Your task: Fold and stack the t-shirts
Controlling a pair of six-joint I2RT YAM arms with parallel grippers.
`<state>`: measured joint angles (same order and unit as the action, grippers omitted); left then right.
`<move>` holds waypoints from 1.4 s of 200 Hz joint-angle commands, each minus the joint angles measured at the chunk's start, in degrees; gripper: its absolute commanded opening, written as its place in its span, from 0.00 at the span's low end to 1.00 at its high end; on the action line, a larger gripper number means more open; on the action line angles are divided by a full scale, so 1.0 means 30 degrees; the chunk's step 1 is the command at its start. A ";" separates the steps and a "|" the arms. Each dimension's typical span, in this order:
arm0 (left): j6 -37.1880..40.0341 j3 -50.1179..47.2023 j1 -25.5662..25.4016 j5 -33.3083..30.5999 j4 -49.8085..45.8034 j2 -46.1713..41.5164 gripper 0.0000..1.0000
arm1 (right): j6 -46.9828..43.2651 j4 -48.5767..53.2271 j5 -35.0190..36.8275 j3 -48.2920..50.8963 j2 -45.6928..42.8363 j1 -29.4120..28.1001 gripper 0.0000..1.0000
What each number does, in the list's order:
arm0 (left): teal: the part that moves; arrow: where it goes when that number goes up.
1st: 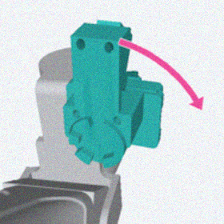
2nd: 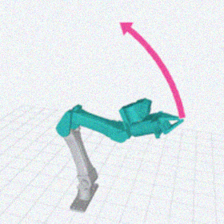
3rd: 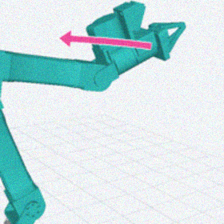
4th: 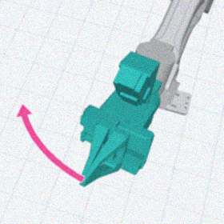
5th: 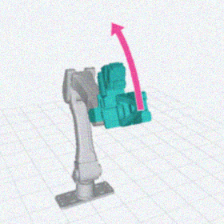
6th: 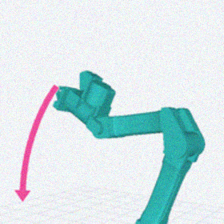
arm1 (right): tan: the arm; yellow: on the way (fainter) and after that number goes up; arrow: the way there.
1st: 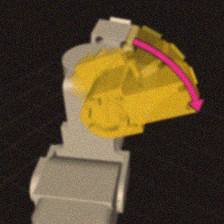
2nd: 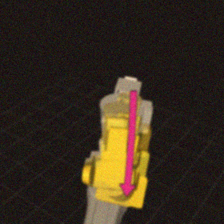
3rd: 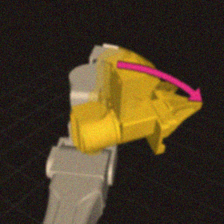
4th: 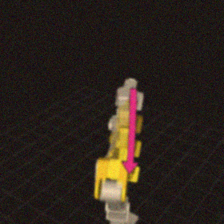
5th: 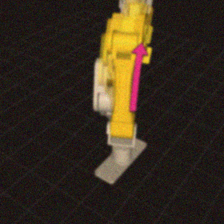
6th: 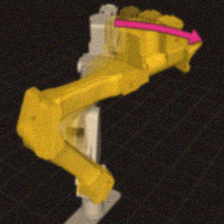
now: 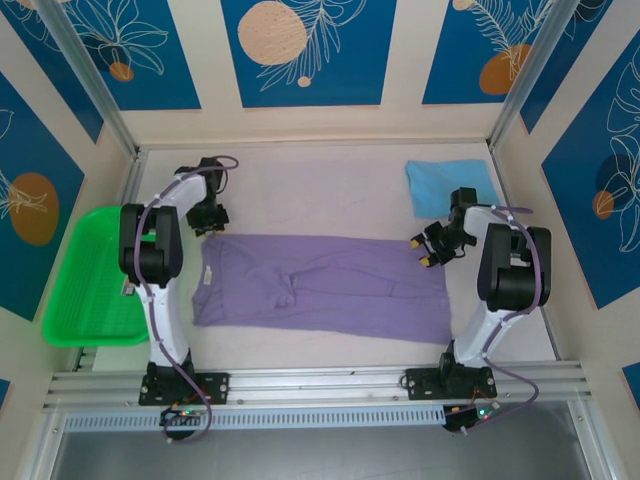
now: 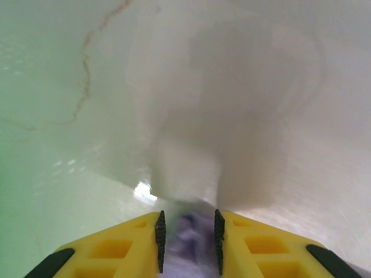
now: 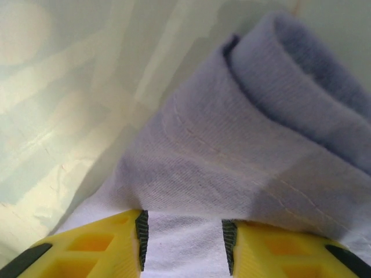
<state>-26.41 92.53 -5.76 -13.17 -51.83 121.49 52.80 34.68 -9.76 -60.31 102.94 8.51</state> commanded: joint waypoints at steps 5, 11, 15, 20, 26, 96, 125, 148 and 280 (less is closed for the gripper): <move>0.0193 0.1092 0.0120 -0.1263 -0.1031 0.0652 0.30 | 0.0455 0.0154 0.0839 0.0007 0.0631 0.0727 0.46; 0.0177 0.1313 0.0119 -0.1218 -0.1145 0.0707 0.31 | 0.0532 0.0062 0.0643 0.0061 0.0542 0.0805 0.47; 0.0147 0.1492 0.0103 -0.1196 -0.1267 0.0744 0.31 | 0.0560 0.0006 0.0525 0.0091 0.0483 0.0849 0.48; 0.0092 0.1700 0.0078 -0.1123 -0.1417 0.0778 0.31 | 0.0628 -0.0012 0.0429 0.0120 0.0351 0.0896 0.49; 0.0053 0.1966 0.0075 -0.0946 -0.1567 0.0767 0.32 | 0.0703 -0.0080 0.0311 0.0193 0.0130 0.0901 0.51; -0.1287 0.1246 -0.1655 0.3148 -0.1229 -0.3050 0.63 | 0.0404 -0.0597 0.0030 0.1682 -0.4165 -0.0592 0.59; -0.2857 -0.2141 -0.2742 0.5167 0.0143 -0.4807 0.71 | -0.0201 -0.0202 0.0079 0.2603 -0.5454 -0.2164 0.58; -0.3620 -0.4126 -0.3687 0.5867 0.1103 -0.5144 0.73 | -0.0767 0.0222 0.0070 0.3019 -0.5634 -0.3409 0.58; -0.2517 -0.1097 -0.4167 0.2659 0.0672 0.0837 0.76 | -0.0566 0.2702 0.1344 0.0756 -0.1016 -0.5228 0.54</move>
<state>-35.59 81.43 -18.31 -0.67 -49.54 115.44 49.71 40.10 -6.61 -57.19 98.91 -7.49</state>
